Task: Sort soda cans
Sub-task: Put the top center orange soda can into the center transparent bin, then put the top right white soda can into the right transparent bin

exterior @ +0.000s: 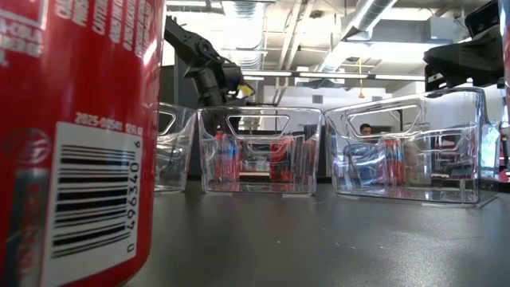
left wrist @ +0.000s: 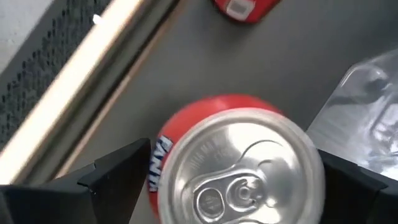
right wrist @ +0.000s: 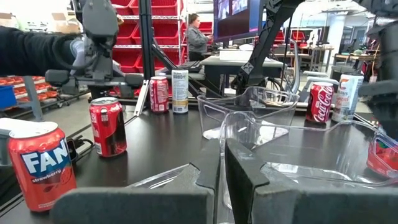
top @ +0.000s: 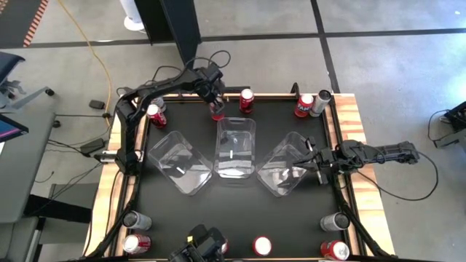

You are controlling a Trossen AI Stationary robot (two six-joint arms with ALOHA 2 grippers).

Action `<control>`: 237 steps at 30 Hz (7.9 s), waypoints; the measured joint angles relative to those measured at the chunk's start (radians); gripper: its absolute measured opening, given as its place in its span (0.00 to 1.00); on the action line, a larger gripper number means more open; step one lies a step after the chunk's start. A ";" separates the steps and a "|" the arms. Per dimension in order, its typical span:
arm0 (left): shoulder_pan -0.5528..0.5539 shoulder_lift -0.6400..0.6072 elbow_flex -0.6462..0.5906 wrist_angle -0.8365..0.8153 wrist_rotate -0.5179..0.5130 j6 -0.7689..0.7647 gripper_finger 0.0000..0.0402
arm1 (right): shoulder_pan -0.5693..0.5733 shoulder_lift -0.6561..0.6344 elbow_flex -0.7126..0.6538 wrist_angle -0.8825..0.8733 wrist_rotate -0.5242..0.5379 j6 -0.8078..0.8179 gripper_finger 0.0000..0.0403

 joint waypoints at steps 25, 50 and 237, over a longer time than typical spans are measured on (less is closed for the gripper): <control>0.003 -0.001 -0.051 0.129 0.011 -0.046 0.90 | 0.000 0.000 0.000 -0.016 0.000 -0.002 0.11; 0.001 -0.004 -0.049 0.114 -0.005 -0.038 0.74 | 0.000 0.000 0.000 -0.015 0.000 -0.002 0.11; -0.305 -0.126 0.065 -0.030 -0.119 0.087 0.88 | -0.001 -0.001 0.000 -0.014 0.000 0.006 0.11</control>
